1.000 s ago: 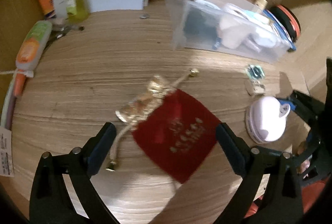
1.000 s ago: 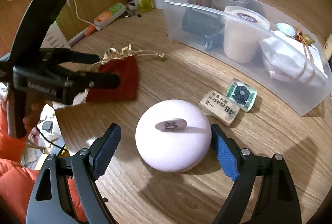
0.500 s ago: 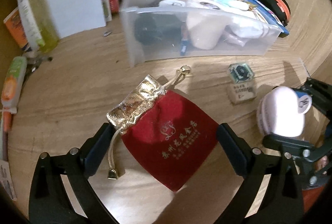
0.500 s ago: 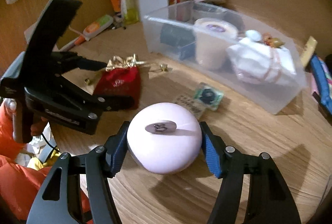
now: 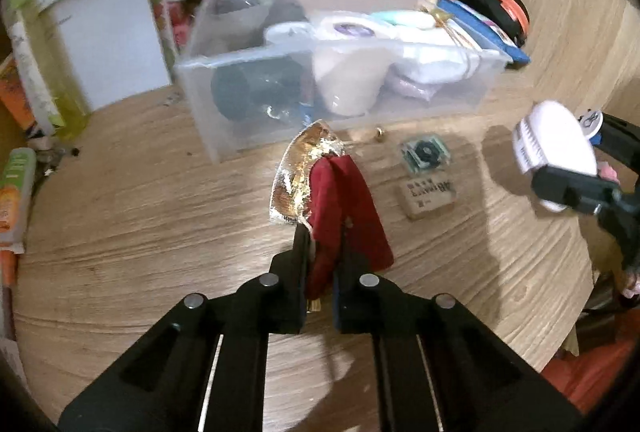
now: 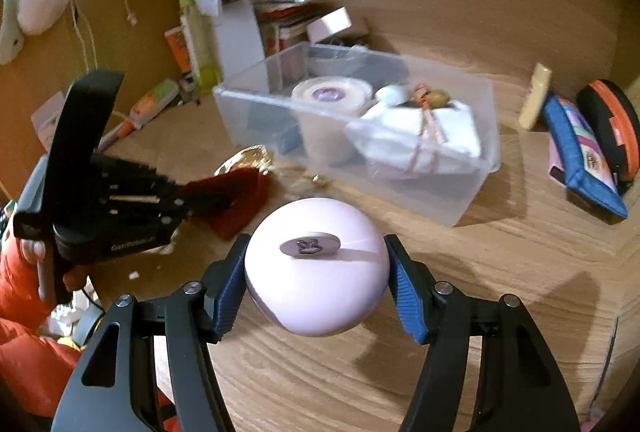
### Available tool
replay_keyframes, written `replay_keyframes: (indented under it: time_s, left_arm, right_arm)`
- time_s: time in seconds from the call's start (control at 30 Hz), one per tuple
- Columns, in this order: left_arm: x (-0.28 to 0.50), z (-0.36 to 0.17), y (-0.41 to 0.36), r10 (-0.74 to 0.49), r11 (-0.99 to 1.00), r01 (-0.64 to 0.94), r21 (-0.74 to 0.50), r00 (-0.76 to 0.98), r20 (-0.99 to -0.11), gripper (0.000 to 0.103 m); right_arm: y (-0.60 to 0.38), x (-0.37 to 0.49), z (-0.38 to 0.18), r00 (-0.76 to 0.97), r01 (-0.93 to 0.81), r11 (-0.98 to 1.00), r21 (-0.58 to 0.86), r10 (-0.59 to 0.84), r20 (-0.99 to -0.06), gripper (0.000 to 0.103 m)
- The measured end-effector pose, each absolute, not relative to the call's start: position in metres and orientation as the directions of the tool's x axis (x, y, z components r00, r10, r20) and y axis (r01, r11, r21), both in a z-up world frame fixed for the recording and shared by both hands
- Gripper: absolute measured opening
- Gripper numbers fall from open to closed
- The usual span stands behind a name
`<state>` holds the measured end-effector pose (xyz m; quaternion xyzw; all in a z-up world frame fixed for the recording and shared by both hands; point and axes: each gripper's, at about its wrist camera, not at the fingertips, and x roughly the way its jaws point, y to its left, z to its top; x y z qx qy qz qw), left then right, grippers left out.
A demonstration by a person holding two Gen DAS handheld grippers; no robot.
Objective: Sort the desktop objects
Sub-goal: 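Lift and carry pouch in left tool while right tool carries pink case to bin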
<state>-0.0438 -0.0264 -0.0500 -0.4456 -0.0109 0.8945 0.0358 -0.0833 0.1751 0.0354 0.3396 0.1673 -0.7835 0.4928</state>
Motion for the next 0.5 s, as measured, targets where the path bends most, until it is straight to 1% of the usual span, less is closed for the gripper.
replay_keyframes:
  time_s: [0.27,0.4,0.5]
  left_arm:
    - [-0.029,-0.007,-0.039,0.076,-0.997,-0.032,-0.074,-0.695,-0.715,0.007]
    - [-0.025,0.019,-0.048,0.163,-0.984,-0.07,-0.163,-0.723,-0.671,0.007]
    - [-0.022,0.039,-0.048,0.146,-0.986,-0.064,-0.152,-0.764,-0.628,0.007]
  right_arm:
    - [0.178,-0.092,0.061,-0.346,0.873,-0.485,0.044,-0.681,-0.645,0.061]
    - [0.184,-0.099,0.083,-0.392,0.857,-0.513,0.036,-0.698,-0.599,0.061]
    - [0.188,-0.103,0.1,-0.427,0.846,-0.532,0.025,-0.706,-0.565,0.061]
